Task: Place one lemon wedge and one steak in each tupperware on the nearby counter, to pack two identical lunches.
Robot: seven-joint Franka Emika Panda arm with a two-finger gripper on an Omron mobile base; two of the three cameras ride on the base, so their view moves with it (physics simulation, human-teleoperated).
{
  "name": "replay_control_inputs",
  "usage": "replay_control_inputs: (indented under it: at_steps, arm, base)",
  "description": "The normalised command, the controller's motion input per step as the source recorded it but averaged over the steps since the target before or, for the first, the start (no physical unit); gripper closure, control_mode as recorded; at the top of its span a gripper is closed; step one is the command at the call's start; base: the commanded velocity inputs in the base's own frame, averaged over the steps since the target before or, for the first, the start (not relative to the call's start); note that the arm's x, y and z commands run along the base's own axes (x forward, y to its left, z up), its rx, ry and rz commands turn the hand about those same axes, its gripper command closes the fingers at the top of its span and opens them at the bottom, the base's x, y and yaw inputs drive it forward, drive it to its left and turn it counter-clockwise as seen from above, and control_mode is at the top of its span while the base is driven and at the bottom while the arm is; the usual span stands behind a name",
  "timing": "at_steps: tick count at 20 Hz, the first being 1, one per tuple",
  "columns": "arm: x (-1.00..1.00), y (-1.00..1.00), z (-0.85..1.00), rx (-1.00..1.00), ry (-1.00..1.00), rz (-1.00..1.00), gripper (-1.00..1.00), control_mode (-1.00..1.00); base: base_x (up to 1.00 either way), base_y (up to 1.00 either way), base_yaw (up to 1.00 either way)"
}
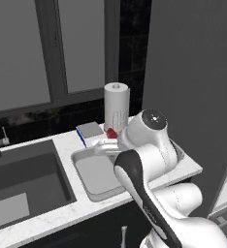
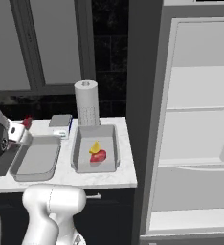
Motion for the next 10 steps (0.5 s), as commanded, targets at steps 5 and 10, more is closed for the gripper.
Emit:
replay_control_inputs:
  at_steps: [5, 10]
  arm:
    - [0.02, 0.10, -1.00, -0.04, 0.21, -0.10, 1.00, -1.00]
    - [0.53, 0.36, -0.97, -0.36, -0.17, -0.05, -1.00, -1.00]
  base:
    - [0.00, 0.00, 0.00]
    - [0.00, 0.00, 0.00]
